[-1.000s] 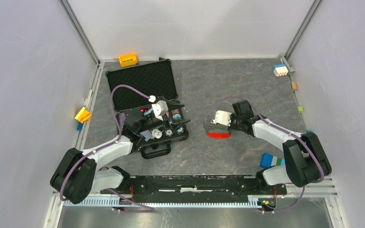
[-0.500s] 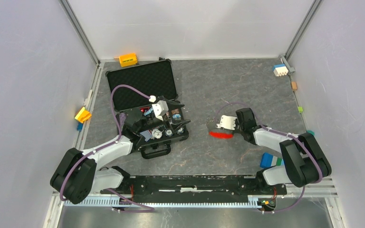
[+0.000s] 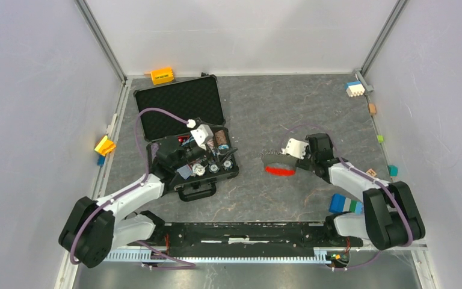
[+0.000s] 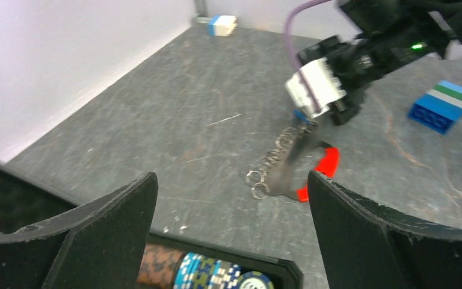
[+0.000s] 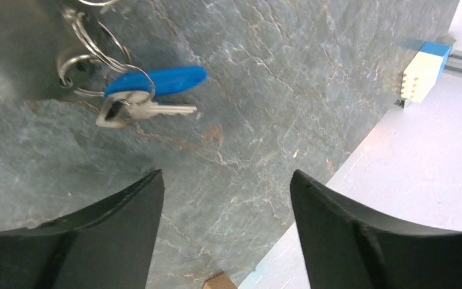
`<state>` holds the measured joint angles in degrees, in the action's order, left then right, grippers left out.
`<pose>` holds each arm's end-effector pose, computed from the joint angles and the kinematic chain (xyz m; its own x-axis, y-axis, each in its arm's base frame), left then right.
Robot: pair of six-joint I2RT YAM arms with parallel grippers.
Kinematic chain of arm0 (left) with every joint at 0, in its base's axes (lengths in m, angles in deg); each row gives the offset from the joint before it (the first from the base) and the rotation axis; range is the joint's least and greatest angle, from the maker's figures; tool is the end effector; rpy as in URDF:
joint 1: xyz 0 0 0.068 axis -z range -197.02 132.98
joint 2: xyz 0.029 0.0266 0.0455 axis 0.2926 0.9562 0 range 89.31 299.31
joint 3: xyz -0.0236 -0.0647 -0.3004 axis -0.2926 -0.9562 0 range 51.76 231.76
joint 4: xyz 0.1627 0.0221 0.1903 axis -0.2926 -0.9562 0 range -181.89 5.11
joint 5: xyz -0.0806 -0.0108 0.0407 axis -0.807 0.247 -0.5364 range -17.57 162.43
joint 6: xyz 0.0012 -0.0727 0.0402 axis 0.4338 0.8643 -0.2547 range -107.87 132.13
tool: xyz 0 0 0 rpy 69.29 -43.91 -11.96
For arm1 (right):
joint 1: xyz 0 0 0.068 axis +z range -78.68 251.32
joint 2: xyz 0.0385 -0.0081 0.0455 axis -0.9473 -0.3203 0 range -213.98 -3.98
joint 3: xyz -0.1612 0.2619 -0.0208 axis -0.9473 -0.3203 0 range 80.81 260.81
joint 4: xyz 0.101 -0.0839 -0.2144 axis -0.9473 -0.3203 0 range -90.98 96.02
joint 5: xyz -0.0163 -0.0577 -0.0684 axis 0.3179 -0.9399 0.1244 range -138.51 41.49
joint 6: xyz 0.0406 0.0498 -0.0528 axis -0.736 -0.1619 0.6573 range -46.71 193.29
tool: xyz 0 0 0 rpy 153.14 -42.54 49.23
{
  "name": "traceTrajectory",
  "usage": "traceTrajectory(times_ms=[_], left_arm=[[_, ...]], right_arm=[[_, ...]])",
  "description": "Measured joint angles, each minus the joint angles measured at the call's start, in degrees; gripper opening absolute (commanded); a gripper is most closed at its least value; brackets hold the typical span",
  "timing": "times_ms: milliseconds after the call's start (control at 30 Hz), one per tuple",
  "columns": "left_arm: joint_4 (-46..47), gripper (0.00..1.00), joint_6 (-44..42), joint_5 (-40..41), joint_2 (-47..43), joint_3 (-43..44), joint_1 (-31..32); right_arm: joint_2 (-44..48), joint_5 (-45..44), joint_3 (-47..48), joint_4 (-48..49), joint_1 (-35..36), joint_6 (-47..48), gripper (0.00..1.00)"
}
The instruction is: Put the keys on the keyring
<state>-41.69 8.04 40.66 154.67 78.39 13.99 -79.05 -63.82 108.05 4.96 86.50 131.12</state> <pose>0.1948 -0.1616 0.2975 0.1299 -0.0073 -0.9915 0.8808 0.4600 0.1121 0.2359 0.0441 0.1620 -0.3151 -0.9315 -0.1818 -0.6609 0.3528 -0.6624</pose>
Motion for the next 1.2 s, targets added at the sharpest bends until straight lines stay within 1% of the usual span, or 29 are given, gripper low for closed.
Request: traceTrajectory(times_ms=[33,67,200,300,367,467,567,700,800,900,967,1067,1200], left_arm=[[-1.3,1.00,-0.3,2.3,-0.8,0.2,-0.1],[-2.5,1.00,-0.4,4.0,-1.4,0.4,-0.2],[-11.3,1.00,-1.2,14.1,-4.7,3.3,-0.5],[-18.3,1.00,-2.3,21.7,-7.1,6.5,-0.6],[-21.5,1.00,-3.5,27.6,-9.3,7.8,-0.9],[-25.2,1.00,-5.1,35.3,-12.2,8.7,-1.7],[-29.4,1.00,-6.1,40.9,-14.1,9.8,-3.7],[-34.3,1.00,-6.1,43.3,-16.9,9.9,-5.9],[-36.5,1.00,-6.1,43.4,-20.2,9.3,-7.2],[-36.3,1.00,-6.0,43.0,-23.8,7.2,-8.2],[-35.1,1.00,-5.8,42.3,-25.5,5.1,-8.8],[-34.3,1.00,-5.6,42.0,-26.0,3.5,-9.1],[-34.1,1.00,-5.5,41.9,-26.1,3.3,-9.1]], right_arm=[[0.9,0.5,0.4,-1.3,-0.5,-0.7,0.97],[1.9,1.4,1.0,-2.8,-1.1,-1.4,0.98],[7.0,5.2,5.9,-8.2,-2.9,-6.6,0.98],[10.7,8.1,10.3,-10.1,-3.3,-11.6,0.98],[13.7,10.1,12.6,-10.2,-3.3,-15.7,0.98],[18.6,12.1,13.4,-9.5,-3.3,-21.3,0.98],[22.4,14.2,13.3,-8.9,-3.3,-25.7,0.98],[27.7,17.2,10.6,-6.3,-3.3,-31.1,0.98],[32.2,19.5,6.6,-4.1,-3.3,-34.6,0.98],[36.4,21.3,3.1,-2.7,-3.3,-36.9,0.98],[37.3,22.1,2.9,-2.5,-3.3,-37.7,0.98],[38.3,23.0,2.9,-1.7,-3.3,-38.6,0.98],[39.5,23.8,2.9,-1.1,-3.3,-38.5,0.98]])
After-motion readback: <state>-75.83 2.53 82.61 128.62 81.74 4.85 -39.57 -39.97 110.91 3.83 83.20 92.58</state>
